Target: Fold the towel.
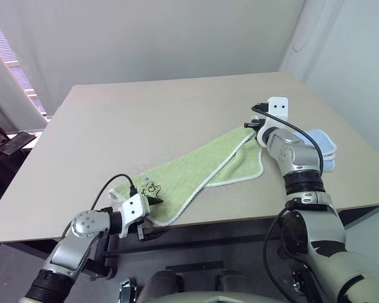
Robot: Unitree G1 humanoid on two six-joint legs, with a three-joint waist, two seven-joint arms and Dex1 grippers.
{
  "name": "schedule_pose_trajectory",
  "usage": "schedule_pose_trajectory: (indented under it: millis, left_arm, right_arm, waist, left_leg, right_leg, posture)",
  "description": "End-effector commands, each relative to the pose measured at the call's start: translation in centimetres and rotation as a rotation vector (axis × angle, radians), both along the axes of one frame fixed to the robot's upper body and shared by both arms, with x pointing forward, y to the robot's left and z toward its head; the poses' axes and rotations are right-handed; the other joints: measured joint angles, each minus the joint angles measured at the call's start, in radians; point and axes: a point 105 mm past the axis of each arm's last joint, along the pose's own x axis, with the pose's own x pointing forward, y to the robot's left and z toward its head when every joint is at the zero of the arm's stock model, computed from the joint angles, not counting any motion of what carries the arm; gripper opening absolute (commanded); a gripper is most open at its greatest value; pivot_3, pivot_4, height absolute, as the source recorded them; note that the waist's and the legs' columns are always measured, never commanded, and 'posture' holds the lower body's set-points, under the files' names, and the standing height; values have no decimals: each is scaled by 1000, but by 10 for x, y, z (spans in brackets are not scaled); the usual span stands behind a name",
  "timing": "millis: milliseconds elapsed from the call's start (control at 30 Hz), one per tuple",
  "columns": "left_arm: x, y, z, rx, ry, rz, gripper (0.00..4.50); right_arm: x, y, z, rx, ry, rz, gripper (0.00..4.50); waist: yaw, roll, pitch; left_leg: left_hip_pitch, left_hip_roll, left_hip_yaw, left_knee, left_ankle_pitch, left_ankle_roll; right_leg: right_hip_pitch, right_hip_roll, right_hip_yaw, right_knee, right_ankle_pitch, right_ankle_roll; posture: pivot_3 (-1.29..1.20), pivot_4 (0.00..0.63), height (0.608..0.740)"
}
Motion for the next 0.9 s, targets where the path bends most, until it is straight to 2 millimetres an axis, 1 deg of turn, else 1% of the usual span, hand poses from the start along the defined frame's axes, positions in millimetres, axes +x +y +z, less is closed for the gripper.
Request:
schedule_pose_trajectory:
  millis: [33, 133, 233, 267, 333, 433, 533, 600, 667, 833, 900]
  left_arm:
    - [8, 0, 16, -49, -34, 21, 3223]
    - [10, 1, 22, -83, -26, 38, 2152]
    - [10, 7, 31, -105, -10, 52, 1145]
    - [10, 9, 34, -110, -6, 57, 720]
    - [11, 14, 40, -128, 6, 76, 29]
    - [12, 20, 51, -175, 36, 105, 29]
    - [11, 23, 56, -186, 55, 106, 29]
    - [11, 24, 58, -189, 70, 107, 29]
    - [6, 24, 59, -188, 109, 85, 29]
    - [-4, 23, 63, -192, 186, 42, 29]
    - [-5, 23, 63, -196, 200, 46, 508]
  right_arm:
    - [3, 1, 18, 5, -55, -1, 0]
    - [2, 1, 14, 4, -42, -2, 0]
    - [-1, 0, 2, -12, 1, 8, 0]
    - [-2, -1, -2, -33, 16, 18, 0]
    - [-6, -7, -8, -70, 31, 20, 0]
    - [-10, -19, -15, -103, 45, 13, 0]
    - [-13, -27, -18, -124, 57, -3, 0]
    - [-13, -27, -19, -126, 63, -1, 0]
    - [-13, -27, -20, -136, 68, 2, 0]
    - [-15, -26, -24, -189, 87, 18, 0]
    - [-15, -26, -24, -193, 86, 20, 0]
  waist:
    - [1, 0, 0]
    - [2, 0, 0]
    - [1, 0, 0]
    - [1, 0, 0]
    - [0, 0, 0]
    - [-2, 0, 0]
    - [-9, 0, 0]
    - [-18, 0, 0]
    - [-27, 0, 0]
    - [-28, 0, 0]
    - [-26, 0, 1]
  left_leg:
    - [0, 0, 0, 0, 0, 0]
    - [0, 0, 0, 0, 0, 0]
    - [0, 0, 0, 1, 0, 0]
    - [0, 0, 0, 1, 0, 0]
    - [1, 0, 0, 1, 0, 0]
    - [1, 0, 0, 1, 2, 3]
    - [1, 1, 0, 1, 2, 4]
    - [1, 2, 0, 1, 2, 4]
    - [1, 3, -1, 0, 2, 4]
    - [1, 4, -1, 0, 2, 4]
    - [1, 4, -1, 0, 2, 3]
  right_leg:
    - [0, 0, 0, 0, 0, 0]
    - [0, 0, 0, 1, 0, -1]
    - [1, 0, 0, 1, 2, -3]
    - [1, 0, 0, 1, 2, -4]
    - [1, 0, 0, 1, 2, -4]
    - [1, 0, 0, 2, 2, -4]
    - [1, 2, 0, 2, 2, -4]
    - [1, 3, 0, 2, 2, -4]
    - [1, 4, 0, 2, 2, -3]
    - [1, 5, 1, 1, 2, -4]
    - [1, 5, 1, 1, 2, -4]
  posture:
    - [0, 0, 736]
    - [0, 0, 736]
    - [0, 0, 736]
    - [0, 0, 736]
    - [0, 0, 736]
    - [0, 0, 736]
    - [0, 0, 736]
    - [0, 0, 736]
    - [0, 0, 736]
    - [0, 0, 736]
    - [0, 0, 736]
